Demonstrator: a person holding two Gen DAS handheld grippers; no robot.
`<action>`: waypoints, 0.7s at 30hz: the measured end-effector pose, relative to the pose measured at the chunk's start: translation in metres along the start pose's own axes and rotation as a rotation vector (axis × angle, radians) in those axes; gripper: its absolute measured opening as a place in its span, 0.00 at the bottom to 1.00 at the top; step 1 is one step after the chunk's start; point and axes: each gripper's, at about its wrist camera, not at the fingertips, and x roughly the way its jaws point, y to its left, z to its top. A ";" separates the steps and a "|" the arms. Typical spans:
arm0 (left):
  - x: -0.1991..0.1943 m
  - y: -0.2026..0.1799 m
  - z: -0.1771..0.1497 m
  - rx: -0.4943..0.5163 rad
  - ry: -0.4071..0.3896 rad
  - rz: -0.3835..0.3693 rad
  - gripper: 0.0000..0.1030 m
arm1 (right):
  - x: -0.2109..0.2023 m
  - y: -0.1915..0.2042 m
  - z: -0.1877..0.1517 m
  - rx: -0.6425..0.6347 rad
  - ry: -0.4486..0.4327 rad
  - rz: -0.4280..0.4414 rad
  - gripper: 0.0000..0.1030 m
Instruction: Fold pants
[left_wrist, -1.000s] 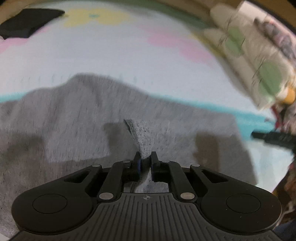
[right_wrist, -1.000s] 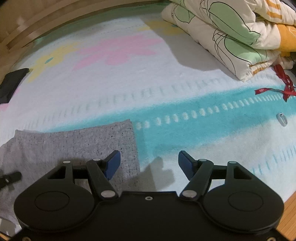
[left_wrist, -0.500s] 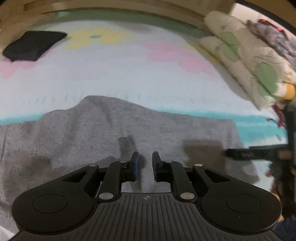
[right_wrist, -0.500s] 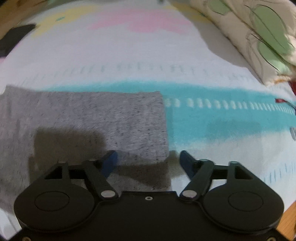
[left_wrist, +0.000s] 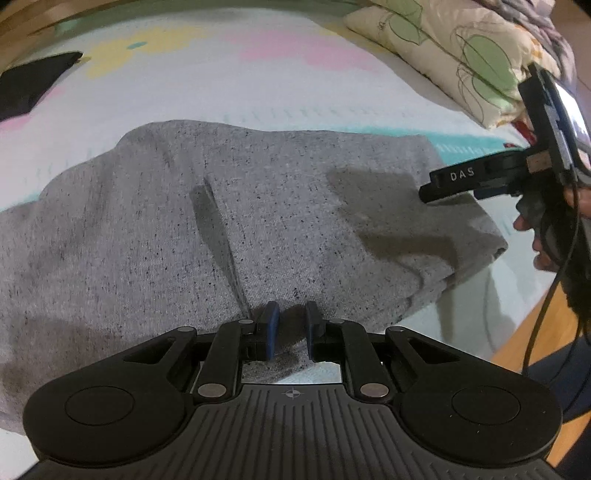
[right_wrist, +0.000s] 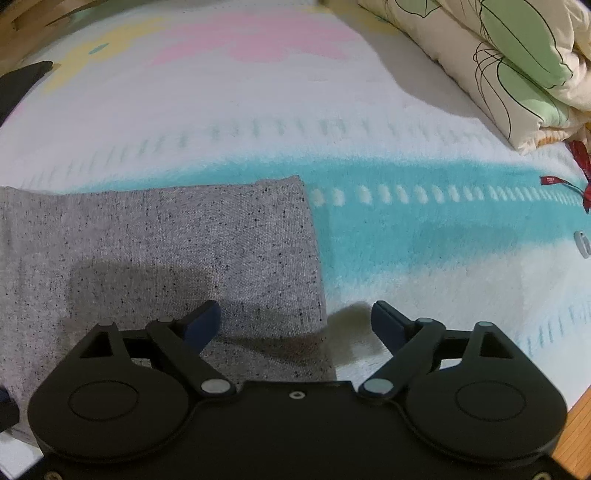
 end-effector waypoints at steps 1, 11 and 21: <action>-0.001 0.001 -0.001 -0.009 -0.002 -0.005 0.14 | 0.001 0.001 0.002 0.003 0.002 0.000 0.86; 0.001 -0.005 0.000 -0.003 -0.018 0.013 0.14 | -0.042 0.014 0.008 -0.029 -0.149 0.106 0.83; -0.025 0.022 0.007 -0.104 -0.135 0.119 0.15 | -0.004 0.061 -0.013 -0.209 -0.035 0.136 0.99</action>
